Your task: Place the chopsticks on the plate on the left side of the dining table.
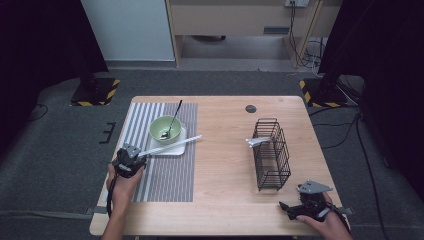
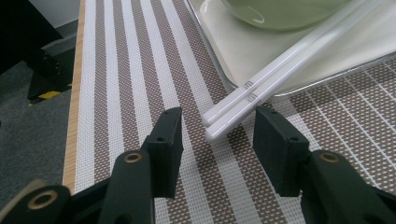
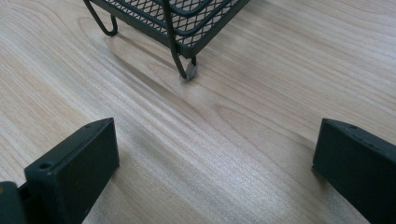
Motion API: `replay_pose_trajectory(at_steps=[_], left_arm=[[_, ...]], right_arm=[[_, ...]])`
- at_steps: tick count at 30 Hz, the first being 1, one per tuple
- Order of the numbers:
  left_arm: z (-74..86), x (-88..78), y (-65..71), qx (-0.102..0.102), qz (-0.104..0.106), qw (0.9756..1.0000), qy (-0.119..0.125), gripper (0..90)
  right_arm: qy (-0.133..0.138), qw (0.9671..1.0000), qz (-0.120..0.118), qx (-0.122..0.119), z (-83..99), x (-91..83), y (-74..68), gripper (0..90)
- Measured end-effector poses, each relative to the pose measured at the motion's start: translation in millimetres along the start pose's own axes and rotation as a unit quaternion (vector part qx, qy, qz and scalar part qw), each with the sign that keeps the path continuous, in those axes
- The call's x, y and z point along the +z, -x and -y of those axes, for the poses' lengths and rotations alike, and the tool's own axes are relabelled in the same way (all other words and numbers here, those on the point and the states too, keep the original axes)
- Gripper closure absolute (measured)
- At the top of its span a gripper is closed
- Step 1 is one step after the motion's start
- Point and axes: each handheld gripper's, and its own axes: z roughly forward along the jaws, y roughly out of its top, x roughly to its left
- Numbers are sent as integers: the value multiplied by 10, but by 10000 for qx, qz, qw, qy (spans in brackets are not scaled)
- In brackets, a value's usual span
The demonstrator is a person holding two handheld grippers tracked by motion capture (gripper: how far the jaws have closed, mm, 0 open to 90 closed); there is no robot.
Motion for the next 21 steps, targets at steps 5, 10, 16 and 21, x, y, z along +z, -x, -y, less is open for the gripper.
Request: replay_pose_trajectory(at_steps=[5, 10, 16, 21], left_arm=[[-10, -17, 8, 55, -26, 10000, 63, 507], [-36, 31, -17, 73, -109, 9999, 71, 494], [-43, 78, -29, 111, -145, 9998, 68, 483], [-74, 82, -44, 145, -206, 9996, 91, 465]], right_arm=[[-1, 10000, 0, -1, 0, 0, 0, 3], [0, 10000, 0, 0, 0, 0, 0, 3], [-2, 10000, 0, 0, 0, 0, 0, 3], [-1, 10000, 3, -1, 0, 0, 0, 3]])
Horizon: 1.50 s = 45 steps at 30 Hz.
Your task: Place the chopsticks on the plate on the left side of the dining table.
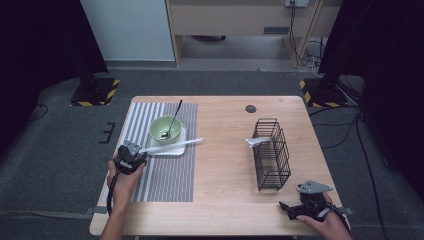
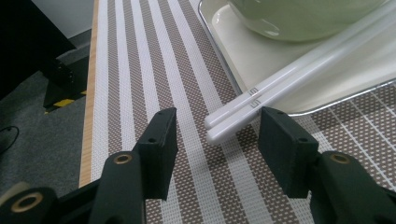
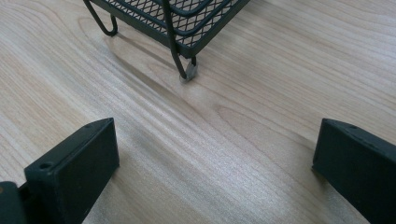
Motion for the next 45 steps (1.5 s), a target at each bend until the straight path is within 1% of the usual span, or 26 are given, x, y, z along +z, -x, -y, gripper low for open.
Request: replay_pose_trajectory(at_steps=[2, 11, 20, 22, 25, 27, 31, 37, 40, 42, 45], left_arm=[[-9, 9, -22, -7, -14, 10000, -9, 453], [9, 65, -59, -47, -59, 10000, 5, 451], [14, 76, -88, -95, -102, 9999, 68, 434], [10, 80, -93, -91, -129, 9999, 36, 422], [11, 73, -93, -106, -123, 9999, 41, 408], [17, 47, -96, -97, -139, 9998, 96, 408], [27, 37, -113, -107, -141, 9998, 75, 408], [35, 46, -128, -119, -113, 9998, 77, 401], [30, 67, -116, -70, -113, 9999, 95, 397], [30, 73, -119, -72, -125, 9998, 111, 396], [35, 93, -141, -128, -130, 9998, 124, 389]], right_arm=[[1, 10000, 0, 2, 0, 0, 0, 3], [1, 10000, 0, 1, 0, 0, 0, 3], [0, 10000, -3, 2, 0, 0, 0, 3], [1, 10000, 2, 0, 0, 0, 0, 3], [0, 10000, -3, 2, 0, 0, 0, 3], [1, 10000, 2, 0, 0, 0, 0, 3], [0, 10000, 2, 1, 0, 0, 0, 3], [1, 10000, -3, 2, 0, 0, 0, 3], [1, 10000, -2, 0, 0, 0, 0, 3], [2, 10000, -1, 0, 0, 0, 0, 3], [0, 10000, 1, 1, 0, 0, 0, 3]])
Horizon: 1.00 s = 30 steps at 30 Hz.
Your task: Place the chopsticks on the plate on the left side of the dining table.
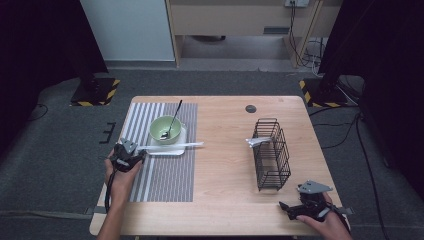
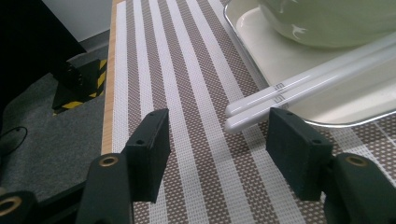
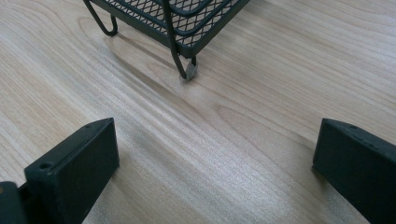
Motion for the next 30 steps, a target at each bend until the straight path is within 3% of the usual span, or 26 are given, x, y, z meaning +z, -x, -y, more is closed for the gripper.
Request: replay_pose_trajectory(at_steps=[10, 30], left_arm=[[-18, 35, -47, -58, -28, 9999, -91, 365], [-56, 48, -60, -97, -19, 9999, -48, 355]], right_arm=[[1, 10000, -5, -1, 0, 0, 0, 3], [0, 10000, -4, 1, 0, 0, 0, 3]])
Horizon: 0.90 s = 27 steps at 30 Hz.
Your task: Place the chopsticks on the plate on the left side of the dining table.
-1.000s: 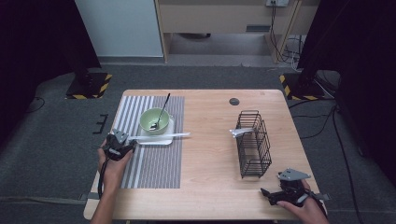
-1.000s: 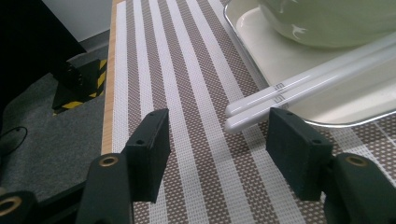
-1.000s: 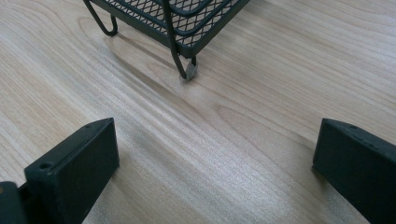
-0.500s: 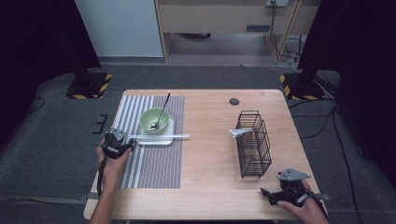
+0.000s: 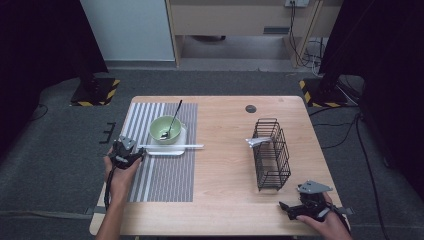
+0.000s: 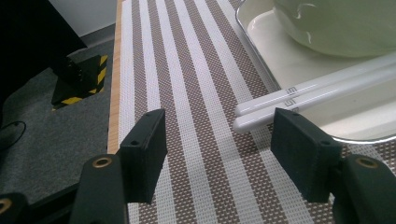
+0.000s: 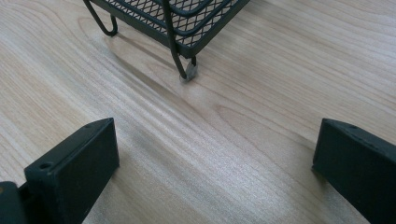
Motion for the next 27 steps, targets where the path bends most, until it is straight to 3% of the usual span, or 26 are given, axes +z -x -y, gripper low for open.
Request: replay_pose_trajectory(at_steps=[27], left_arm=[[-18, 35, 20, 79, 16, 10000, -47, 353]], right_arm=[[0, 10000, 2, 0, 0, 0, 0, 3]])
